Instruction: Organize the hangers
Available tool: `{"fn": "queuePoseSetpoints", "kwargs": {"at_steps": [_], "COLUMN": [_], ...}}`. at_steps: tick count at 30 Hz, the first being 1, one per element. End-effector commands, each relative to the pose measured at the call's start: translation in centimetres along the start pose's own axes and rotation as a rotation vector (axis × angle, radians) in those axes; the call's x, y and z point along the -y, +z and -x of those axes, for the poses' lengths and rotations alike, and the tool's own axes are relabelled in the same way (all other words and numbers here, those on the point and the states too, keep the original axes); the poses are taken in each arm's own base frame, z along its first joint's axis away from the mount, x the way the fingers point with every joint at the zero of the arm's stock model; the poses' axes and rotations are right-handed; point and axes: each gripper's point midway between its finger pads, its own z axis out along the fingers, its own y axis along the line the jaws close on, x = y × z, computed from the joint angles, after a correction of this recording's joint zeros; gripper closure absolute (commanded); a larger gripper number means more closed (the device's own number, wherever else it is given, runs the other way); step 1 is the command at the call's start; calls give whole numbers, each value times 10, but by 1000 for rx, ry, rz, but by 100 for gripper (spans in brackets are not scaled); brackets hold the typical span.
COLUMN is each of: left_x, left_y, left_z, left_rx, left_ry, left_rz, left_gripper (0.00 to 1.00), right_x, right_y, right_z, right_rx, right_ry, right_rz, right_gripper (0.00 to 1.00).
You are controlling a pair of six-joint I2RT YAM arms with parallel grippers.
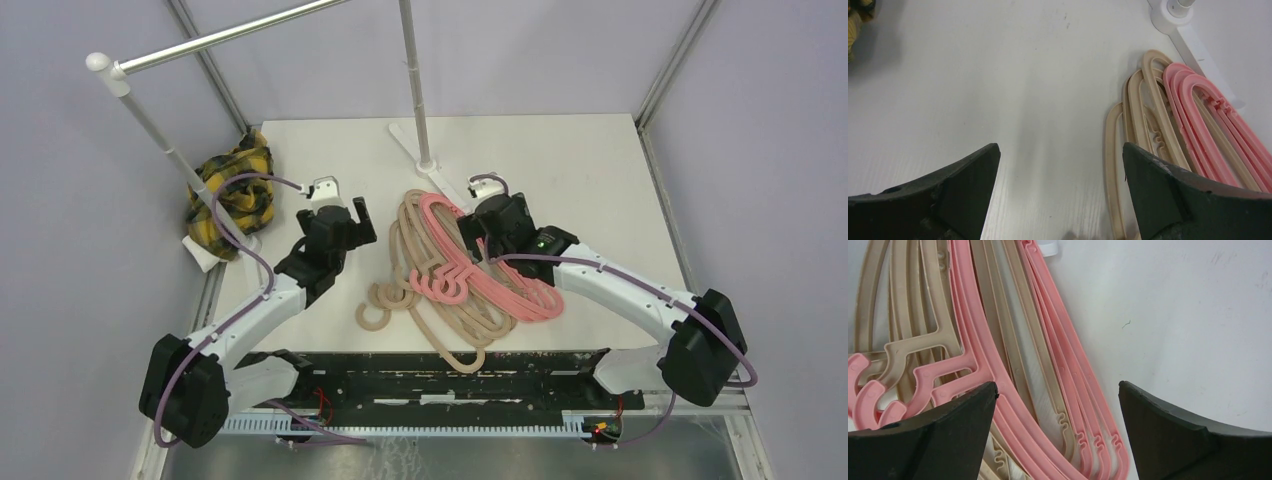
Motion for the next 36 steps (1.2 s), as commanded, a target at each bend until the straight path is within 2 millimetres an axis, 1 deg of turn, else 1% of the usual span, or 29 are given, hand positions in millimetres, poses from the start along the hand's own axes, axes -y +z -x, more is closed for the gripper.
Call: {"fn": "queuePoseSetpoints", "kwargs": {"at_steps": [1,2,3,6,8,10,11,14,17,20,23,30,32,34,36], "left_x": [2,2,2,-1,-3,-5,-6,-6,-5,-7,-6,-7,-8,-8,-8], "left_y": [-11,-13,-13,-15,-15,-16,-16,-17,-18,-17,-17,-22,-24,-26,-27], "left_z": [13,11,10,4,0,-3,-4,-6,-7,-9,-11,-5,-2,-1,0], "left_rx": [53,51,47,40,31,22,19,19,21,21,15,31,39,42,44], "left_ry": [-93,-99,-104,-112,-109,-105,-104,-115,-120,-121,-120,-127,-131,-132,-131], "left_rz": [-26,-32,-34,-32,-26,-21,-19,-25,-33,-27,-34,-39,-38,-38,-36], "left_gripper": [1,1,1,1,1,1,1,1,1,1,1,1,1,1,1], "right_x": [-3,-4,-5,-8,-17,-29,-35,-44,-51,-52,-48,-44,-45,-47,-47], "right_y": [-9,-7,-5,3,7,7,6,9,12,18,22,33,34,32,28], "right_z": [7,2,-4,-24,-35,-42,-45,-58,-73,-85,-92,-112,-114,-112,-107], "right_rx": [37,14,-7,-73,-93,-90,-87,-101,-136,-154,-162,-197,-197,-193,-184], "right_ry": [14,-2,-17,-30,-25,-6,3,20,21,30,39,65,66,67,66], "right_rz": [36,37,38,37,85,159,190,246,281,277,265,259,263,277,288], "right_gripper": [0,0,3,15,28,40,43,44,43,41,40,41,44,56,64]}}
